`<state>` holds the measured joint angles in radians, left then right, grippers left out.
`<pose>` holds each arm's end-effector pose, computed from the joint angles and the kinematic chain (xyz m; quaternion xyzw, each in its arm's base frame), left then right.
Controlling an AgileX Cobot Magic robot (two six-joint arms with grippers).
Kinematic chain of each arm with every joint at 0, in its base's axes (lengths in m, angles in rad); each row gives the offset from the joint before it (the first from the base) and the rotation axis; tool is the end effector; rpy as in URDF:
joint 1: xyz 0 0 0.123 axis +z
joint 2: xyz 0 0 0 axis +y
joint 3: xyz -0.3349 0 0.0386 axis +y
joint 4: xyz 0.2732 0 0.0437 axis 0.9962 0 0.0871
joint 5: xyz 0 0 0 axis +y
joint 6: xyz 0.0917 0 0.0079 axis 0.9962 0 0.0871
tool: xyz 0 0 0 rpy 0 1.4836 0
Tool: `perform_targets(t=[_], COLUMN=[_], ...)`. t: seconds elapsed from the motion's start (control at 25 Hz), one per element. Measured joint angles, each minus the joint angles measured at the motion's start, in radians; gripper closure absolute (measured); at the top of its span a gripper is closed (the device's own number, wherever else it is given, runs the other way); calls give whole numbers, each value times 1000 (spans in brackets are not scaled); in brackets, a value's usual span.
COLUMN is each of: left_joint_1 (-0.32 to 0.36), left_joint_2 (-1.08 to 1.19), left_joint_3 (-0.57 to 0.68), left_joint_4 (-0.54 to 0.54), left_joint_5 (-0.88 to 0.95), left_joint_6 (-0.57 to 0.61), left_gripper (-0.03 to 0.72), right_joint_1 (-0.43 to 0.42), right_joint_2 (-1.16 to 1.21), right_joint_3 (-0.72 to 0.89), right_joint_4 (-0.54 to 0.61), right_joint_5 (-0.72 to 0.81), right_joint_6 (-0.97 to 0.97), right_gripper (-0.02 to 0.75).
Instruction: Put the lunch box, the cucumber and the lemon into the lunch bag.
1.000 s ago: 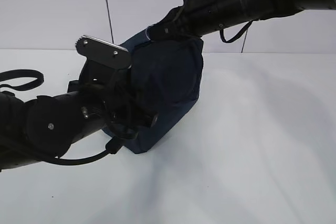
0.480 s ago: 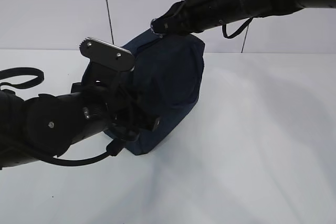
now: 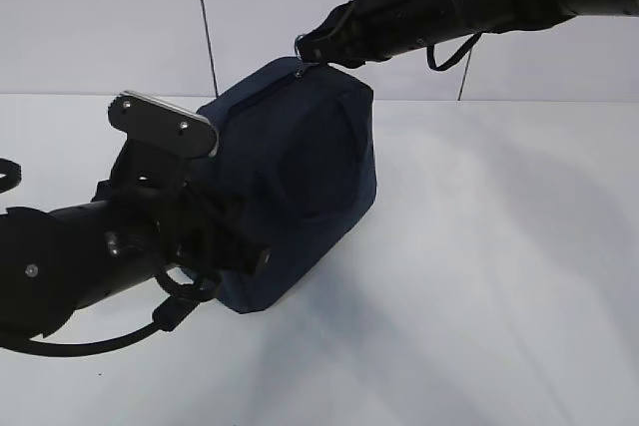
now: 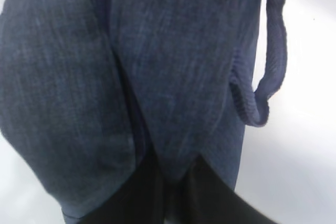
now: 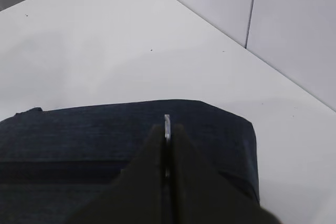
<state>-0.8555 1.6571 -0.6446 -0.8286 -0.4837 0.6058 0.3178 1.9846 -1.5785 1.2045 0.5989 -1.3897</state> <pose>0.2344 -0.2218 0.1970 0.2173 0.8437 -0.0933 0.4819 0.4641 0.2038 0.3048 -0.3644 0.7698 0.2541 0.4583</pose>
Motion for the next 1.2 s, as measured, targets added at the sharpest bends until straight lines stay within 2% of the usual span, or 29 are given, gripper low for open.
perform_targets(t=[0.36, 0.52, 0.72, 1.2], left_joint_1=[0, 0, 0, -2], left_joint_2=[-42, -44, -48, -48], left_joint_3=[14, 14, 14, 14], left_joint_4=[-30, -89, -142, -149], left_joint_5=[49, 51, 51, 41], left_joint_6=[14, 81, 141, 152], left_gripper=[678, 678, 678, 678], right_joint_1=[2, -17, -69, -131], right_joint_2=[0, 0, 0, 21], right_joint_3=[0, 0, -6, -11], right_joint_4=[-28, -57, -67, -65], right_joint_5=[-2, -4, 37, 147], right_joint_6=[8, 63, 253, 735], right_gripper=[717, 717, 717, 717])
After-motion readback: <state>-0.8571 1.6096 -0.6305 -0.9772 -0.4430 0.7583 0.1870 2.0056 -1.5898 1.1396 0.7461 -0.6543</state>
